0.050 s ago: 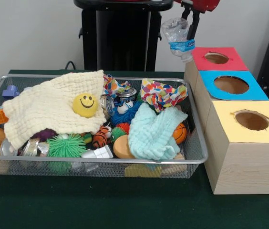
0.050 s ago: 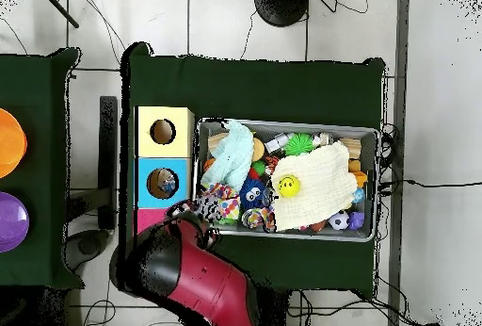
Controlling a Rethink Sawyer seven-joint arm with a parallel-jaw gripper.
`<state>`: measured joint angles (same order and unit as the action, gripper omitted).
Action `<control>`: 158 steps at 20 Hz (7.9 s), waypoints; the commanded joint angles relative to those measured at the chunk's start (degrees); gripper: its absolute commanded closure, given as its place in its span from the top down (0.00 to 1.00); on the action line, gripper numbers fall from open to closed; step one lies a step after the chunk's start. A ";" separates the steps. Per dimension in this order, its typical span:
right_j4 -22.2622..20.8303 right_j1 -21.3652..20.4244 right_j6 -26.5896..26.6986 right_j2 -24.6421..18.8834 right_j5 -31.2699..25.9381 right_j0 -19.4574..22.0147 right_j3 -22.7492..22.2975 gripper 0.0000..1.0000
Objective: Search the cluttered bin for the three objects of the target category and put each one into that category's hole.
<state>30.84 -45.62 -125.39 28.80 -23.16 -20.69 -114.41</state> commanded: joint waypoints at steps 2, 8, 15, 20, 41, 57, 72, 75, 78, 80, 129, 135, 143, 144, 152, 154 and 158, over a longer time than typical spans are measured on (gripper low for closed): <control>6.18 2.14 -20.27 -5.26 2.45 -1.86 -4.98 0.00; 9.51 3.71 -24.24 -3.64 1.68 -5.90 -3.12 0.00; 12.09 4.75 -27.20 -4.63 2.35 -7.75 -2.54 0.00; 12.11 7.43 -28.06 -4.88 4.11 -8.38 -1.64 0.00; 20.55 7.63 -31.02 -12.04 8.87 -7.91 -3.14 0.00; 20.13 8.89 -29.02 -10.47 7.82 -7.15 -1.06 0.00; 21.96 10.21 -29.70 -12.45 9.71 -6.21 1.00 0.00; 23.09 9.35 -29.14 -14.77 11.15 -4.96 0.13 0.00; 23.19 9.11 -28.52 -15.49 11.86 -4.37 -0.10 0.00; 23.26 9.23 -28.52 -15.54 11.82 -4.38 0.13 0.00; -2.54 8.55 -10.30 2.67 -6.73 1.64 15.49 1.00; -8.46 5.02 -4.89 -4.59 -2.65 10.95 12.81 1.00; -16.55 4.69 -5.53 -11.99 4.03 20.39 8.11 1.00; -17.33 4.68 -5.70 -13.19 4.76 21.65 7.55 1.00; -24.05 4.89 -7.33 -19.26 7.06 28.81 7.30 1.00; -25.76 4.89 -7.63 -20.22 7.18 30.20 7.31 1.00; -28.86 4.96 -7.87 -22.15 6.92 32.82 7.61 1.00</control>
<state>6.89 -41.53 -139.75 15.34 -17.58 9.22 -104.10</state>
